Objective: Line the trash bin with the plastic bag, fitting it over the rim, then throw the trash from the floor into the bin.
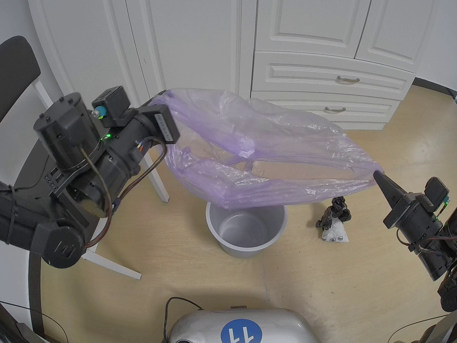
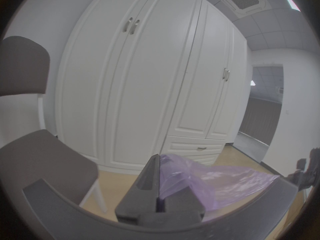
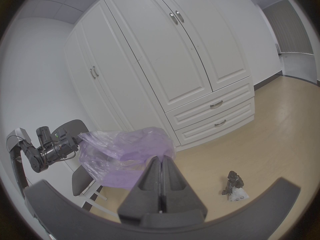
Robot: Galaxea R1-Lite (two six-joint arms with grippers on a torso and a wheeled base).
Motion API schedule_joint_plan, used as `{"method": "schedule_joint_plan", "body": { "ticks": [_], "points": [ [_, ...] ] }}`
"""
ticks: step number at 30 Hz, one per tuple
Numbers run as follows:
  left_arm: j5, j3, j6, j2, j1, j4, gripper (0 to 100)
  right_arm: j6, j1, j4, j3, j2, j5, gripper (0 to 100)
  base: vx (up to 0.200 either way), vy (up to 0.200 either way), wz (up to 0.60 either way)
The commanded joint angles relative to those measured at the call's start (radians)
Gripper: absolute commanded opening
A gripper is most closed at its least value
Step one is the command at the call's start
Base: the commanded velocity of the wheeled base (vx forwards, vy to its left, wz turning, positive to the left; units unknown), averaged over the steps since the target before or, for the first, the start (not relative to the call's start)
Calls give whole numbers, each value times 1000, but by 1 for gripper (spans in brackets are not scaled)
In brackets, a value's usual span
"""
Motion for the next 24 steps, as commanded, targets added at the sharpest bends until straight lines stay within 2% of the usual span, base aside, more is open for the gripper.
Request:
{"method": "schedule_joint_plan", "body": {
  "ticks": [1,6,8,9,10,11,12,18,20,24],
  "points": [
    [-3,100,6,-75,114,-23,0,-2,3,1,-8,10,-1,0,0,0,0],
    [-6,129,1,-96,149,-14,0,-34,1,58,-86,13,2,0,0,0,0],
    [-6,152,0,-89,143,-11,0,-46,1,243,-213,-3,2,0,0,0,0],
    [-5,158,0,-87,143,-12,0,-46,1,309,-251,-6,-1,0,0,0,0],
    [-5,158,0,-87,143,-12,0,-46,1,309,-251,-6,-1,0,0,0,0],
    [-5,164,-3,-86,138,-9,0,-40,-5,441,-317,-16,-3,0,0,0,0],
    [-5,168,-3,-84,132,-9,0,-34,-9,489,-339,-24,-5,0,0,0,0],
    [-5,201,-9,-43,72,-6,0,-31,-37,648,-368,-79,-5,0,0,0,0],
    [-5,203,-13,-29,68,-6,0,-35,-42,687,-370,-101,-6,0,0,0,0],
    [-5,206,-32,-20,77,6,0,-86,-54,862,-389,-199,-9,0,0,0,0]
  ]
}}
